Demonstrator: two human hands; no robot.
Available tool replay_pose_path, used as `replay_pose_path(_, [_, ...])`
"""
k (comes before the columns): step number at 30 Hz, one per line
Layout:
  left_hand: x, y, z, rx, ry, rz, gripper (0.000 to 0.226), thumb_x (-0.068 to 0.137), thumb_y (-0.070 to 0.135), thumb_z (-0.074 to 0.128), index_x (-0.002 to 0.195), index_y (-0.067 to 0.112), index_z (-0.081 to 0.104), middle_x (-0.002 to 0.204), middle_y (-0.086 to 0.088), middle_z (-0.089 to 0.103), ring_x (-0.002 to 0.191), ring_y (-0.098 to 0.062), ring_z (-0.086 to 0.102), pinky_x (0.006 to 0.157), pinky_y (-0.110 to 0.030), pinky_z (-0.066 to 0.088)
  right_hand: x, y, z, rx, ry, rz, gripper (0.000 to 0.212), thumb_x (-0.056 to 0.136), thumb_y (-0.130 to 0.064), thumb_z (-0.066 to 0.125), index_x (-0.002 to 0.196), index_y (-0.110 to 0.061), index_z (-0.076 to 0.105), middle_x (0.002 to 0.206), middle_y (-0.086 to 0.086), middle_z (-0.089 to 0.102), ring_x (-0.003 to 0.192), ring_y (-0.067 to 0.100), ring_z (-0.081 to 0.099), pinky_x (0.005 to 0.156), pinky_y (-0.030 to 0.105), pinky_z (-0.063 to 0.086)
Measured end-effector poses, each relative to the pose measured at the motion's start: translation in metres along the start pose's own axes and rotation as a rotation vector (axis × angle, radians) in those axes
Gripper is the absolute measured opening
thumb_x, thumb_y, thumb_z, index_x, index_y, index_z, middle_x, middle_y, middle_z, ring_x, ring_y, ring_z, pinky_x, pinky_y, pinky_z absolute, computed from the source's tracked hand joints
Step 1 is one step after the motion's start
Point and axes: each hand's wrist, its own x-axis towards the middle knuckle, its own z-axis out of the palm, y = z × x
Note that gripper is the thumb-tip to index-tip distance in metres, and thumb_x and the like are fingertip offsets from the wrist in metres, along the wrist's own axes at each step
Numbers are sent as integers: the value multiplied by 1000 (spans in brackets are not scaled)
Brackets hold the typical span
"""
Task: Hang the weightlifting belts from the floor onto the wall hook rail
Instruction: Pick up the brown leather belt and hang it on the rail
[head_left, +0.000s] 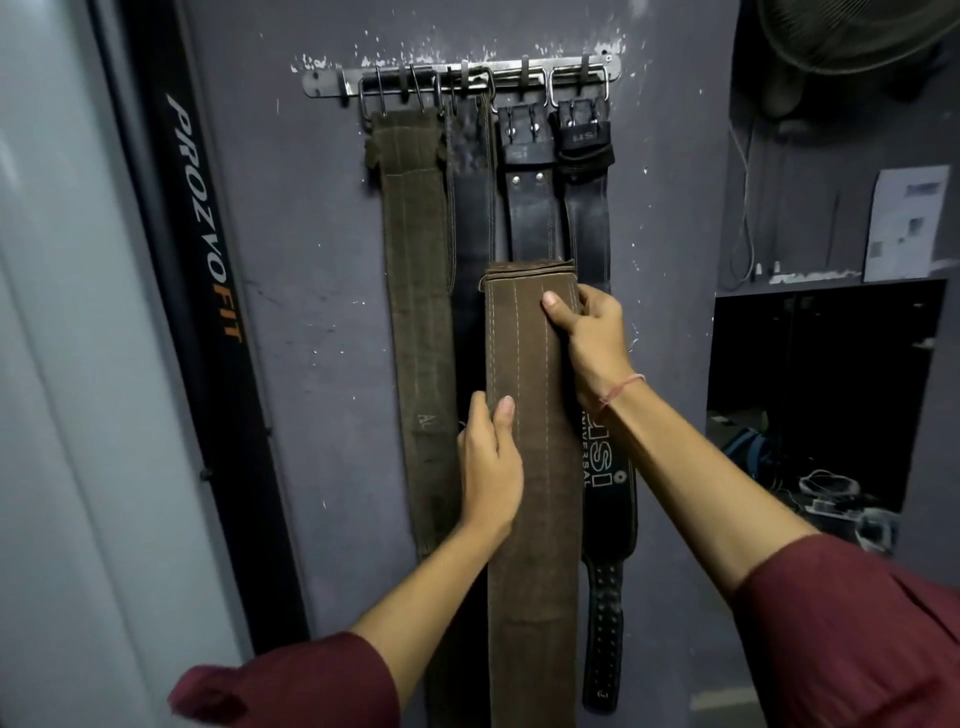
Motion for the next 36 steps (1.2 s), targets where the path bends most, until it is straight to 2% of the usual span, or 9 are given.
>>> replay_pose_path(4, [19, 12, -2, -15, 53, 114, 28, 104, 38, 38, 100, 14, 52, 95, -4, 66, 91, -20, 64, 85, -49, 52, -40, 4, -9, -28, -75, -57, 25, 93, -4, 61, 118, -6, 62, 114, 9, 71, 106, 21, 69, 90, 32, 57])
replay_pose_path(9, [53, 50, -5, -28, 68, 217, 31, 105, 27, 39, 89, 1, 47, 77, -10, 56, 72, -16, 54, 72, -48, 47, -108, 48, -30, 61, -140, 41, 28, 94, 1, 57, 121, -1, 61, 117, 10, 71, 110, 20, 68, 90, 27, 56])
replay_pose_path(14, [73, 82, -1, -17, 31, 286, 27, 106, 26, 38, 83, 11, 42, 71, -3, 44, 65, -9, 41, 63, -33, 37, -148, 83, -42, 50, -111, 144, 19, 96, 0, 55, 112, -2, 65, 105, 6, 75, 97, 14, 71, 83, 25, 55])
replay_pose_path(20, [86, 101, -8, -92, 82, 272, 29, 106, 24, 38, 82, 10, 43, 67, 8, 39, 57, 2, 37, 57, -17, 33, -105, 28, -23, 20, -86, -45, 17, 97, -2, 54, 112, -3, 61, 108, 9, 70, 100, 14, 69, 81, 25, 57])
replay_pose_path(25, [95, 99, -19, -127, 112, 148, 31, 105, 30, 41, 90, 3, 46, 76, -2, 48, 69, -6, 48, 68, -18, 42, -76, 18, -15, -78, -34, -121, 16, 95, 1, 56, 107, -1, 65, 101, 12, 71, 96, 18, 68, 87, 33, 58])
replay_pose_path(27, [85, 78, -18, -154, 89, 89, 37, 104, 36, 42, 107, 0, 50, 96, -9, 63, 89, -16, 62, 86, -30, 51, -71, 21, -16, -92, -19, -111, 18, 93, 3, 56, 107, -1, 66, 100, 10, 73, 95, 17, 69, 88, 34, 57])
replay_pose_path(29, [63, 55, -13, -158, 83, 48, 36, 102, 40, 44, 113, 7, 52, 104, -6, 67, 98, -16, 66, 93, -38, 53, -66, 23, -14, -98, -24, -87, 18, 92, 1, 58, 106, -1, 68, 102, 13, 74, 95, 20, 69, 88, 36, 57])
replay_pose_path(32, [29, 31, -3, -125, 161, 13, 26, 101, 38, 48, 106, 13, 53, 98, 8, 67, 92, -2, 64, 86, -28, 51, -57, 24, -5, -90, -29, -34, 16, 91, 0, 58, 101, -1, 70, 96, 14, 74, 89, 20, 68, 83, 38, 57])
replay_pose_path(36, [-22, 4, -3, -42, 102, 7, 20, 100, 37, 49, 106, 18, 52, 105, 6, 67, 89, 11, 61, 78, -9, 47, -44, 32, 8, -80, 22, 51, 12, 92, -6, 59, 94, -3, 71, 88, 12, 74, 83, 22, 68, 79, 43, 59])
